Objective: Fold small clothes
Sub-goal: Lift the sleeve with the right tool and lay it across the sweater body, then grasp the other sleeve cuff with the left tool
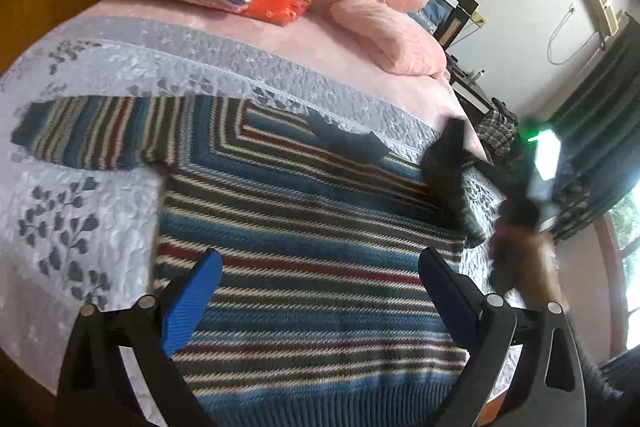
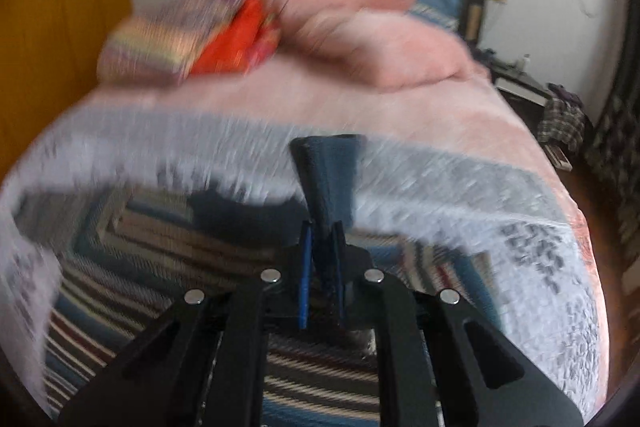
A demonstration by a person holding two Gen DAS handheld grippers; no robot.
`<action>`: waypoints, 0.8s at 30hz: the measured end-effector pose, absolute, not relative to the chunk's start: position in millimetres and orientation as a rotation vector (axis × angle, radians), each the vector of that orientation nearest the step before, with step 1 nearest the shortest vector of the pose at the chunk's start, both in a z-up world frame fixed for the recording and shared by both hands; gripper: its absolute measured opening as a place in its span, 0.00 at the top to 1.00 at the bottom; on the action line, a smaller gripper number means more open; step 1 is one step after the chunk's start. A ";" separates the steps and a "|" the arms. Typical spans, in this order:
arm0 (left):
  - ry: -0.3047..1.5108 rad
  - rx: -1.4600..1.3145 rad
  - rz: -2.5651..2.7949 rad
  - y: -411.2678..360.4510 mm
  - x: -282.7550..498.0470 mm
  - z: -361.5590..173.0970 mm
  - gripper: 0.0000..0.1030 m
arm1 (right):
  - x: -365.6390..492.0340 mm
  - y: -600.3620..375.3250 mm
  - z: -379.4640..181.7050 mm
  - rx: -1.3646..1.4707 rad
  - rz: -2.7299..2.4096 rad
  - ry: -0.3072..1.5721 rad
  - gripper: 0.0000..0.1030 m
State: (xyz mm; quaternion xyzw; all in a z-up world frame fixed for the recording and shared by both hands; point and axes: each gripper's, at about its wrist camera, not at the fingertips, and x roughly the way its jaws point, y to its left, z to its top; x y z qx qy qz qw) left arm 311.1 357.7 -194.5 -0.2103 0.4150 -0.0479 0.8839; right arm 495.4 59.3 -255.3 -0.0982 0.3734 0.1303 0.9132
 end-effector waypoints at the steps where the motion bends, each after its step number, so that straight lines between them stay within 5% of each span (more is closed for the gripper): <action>1: 0.869 -0.447 -0.102 358.7 317.5 -198.7 0.04 | 494.7 77.4 -277.0 -0.245 0.269 0.797 0.92; 6: 0.949 -0.524 -0.162 359.7 364.3 -232.8 0.04 | 488.1 123.3 -349.3 -0.389 0.282 0.891 0.84; 9: 0.989 -0.614 -0.232 358.6 392.4 -255.6 0.04 | 476.9 123.8 -356.6 -0.358 0.339 0.906 0.56; 13: 1.051 -0.791 -0.347 345.8 436.8 -289.4 0.04 | 433.6 73.9 -333.1 -0.184 0.303 0.840 0.39; 24: 1.215 -1.015 -0.354 276.1 521.8 -371.5 0.04 | 343.3 -13.7 -363.6 0.297 0.267 0.888 0.38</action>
